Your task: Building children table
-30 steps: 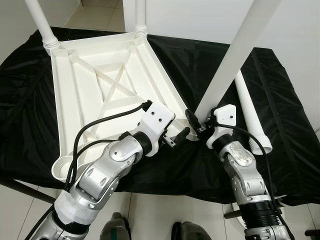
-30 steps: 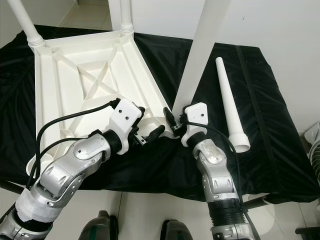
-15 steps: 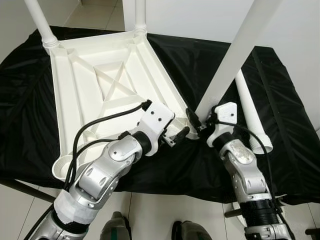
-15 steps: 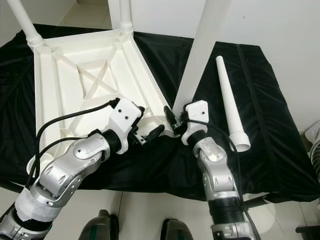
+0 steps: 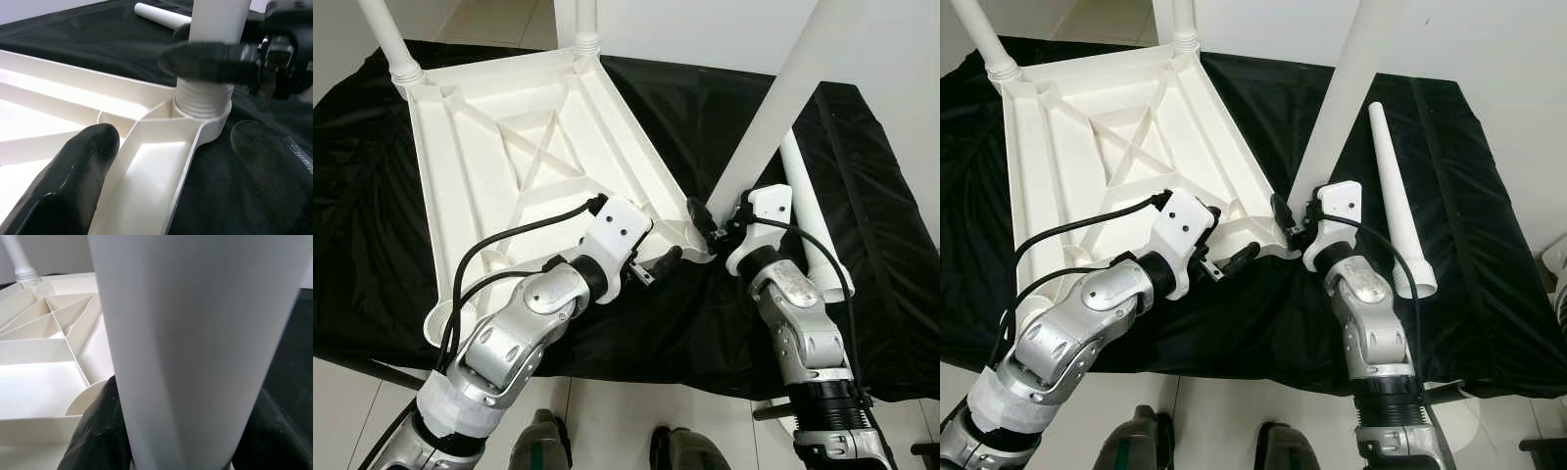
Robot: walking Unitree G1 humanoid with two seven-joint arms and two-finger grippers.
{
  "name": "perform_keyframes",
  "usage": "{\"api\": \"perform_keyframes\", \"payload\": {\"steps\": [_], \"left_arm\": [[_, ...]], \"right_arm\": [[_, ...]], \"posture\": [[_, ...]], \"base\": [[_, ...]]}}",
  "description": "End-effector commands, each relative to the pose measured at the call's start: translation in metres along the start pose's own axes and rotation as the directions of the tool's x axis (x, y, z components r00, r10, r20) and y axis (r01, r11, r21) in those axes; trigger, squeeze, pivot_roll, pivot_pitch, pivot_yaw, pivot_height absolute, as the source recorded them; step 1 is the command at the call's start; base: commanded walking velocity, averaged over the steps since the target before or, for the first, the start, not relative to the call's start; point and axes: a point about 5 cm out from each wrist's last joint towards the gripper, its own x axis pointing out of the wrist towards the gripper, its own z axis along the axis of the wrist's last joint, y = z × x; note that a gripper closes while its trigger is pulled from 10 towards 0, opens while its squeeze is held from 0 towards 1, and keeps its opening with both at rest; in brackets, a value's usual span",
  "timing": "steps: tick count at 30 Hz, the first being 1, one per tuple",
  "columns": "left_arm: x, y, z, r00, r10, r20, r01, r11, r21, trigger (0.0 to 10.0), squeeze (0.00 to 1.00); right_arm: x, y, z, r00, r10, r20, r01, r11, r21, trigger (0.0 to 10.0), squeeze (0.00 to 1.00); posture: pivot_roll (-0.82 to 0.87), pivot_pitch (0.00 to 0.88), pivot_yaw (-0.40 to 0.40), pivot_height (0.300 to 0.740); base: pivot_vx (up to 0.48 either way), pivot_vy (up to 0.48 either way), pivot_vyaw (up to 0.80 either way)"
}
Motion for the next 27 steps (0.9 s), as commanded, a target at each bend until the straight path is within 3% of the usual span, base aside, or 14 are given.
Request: {"api": "perform_keyframes", "payload": {"steps": [1, 27], "left_arm": [[0.0001, -0.0018, 0.0001, 0.998, -0.061, -0.007, 0.061, 0.998, 0.005, 10.0, 0.0], [-0.0002, -0.0027, 0.0, 0.998, -0.059, -0.007, 0.059, 0.998, -0.003, 10.0, 0.0]], "right_arm": [[0.0038, -0.0027, 0.027, 0.991, -0.021, 0.135, 0.014, 0.999, 0.053, 10.0, 0.0], [-0.0013, 0.0013, 0.0188, 0.996, 0.014, 0.086, -0.018, 0.999, 0.045, 10.0, 0.0]], "posture": [[0.07, 0.097, -0.009, 0.74], [0.07, 0.11, -0.016, 0.74]], "base": [[0.0, 0.0, 0.0], [0.0, 0.0, 0.0]]}}
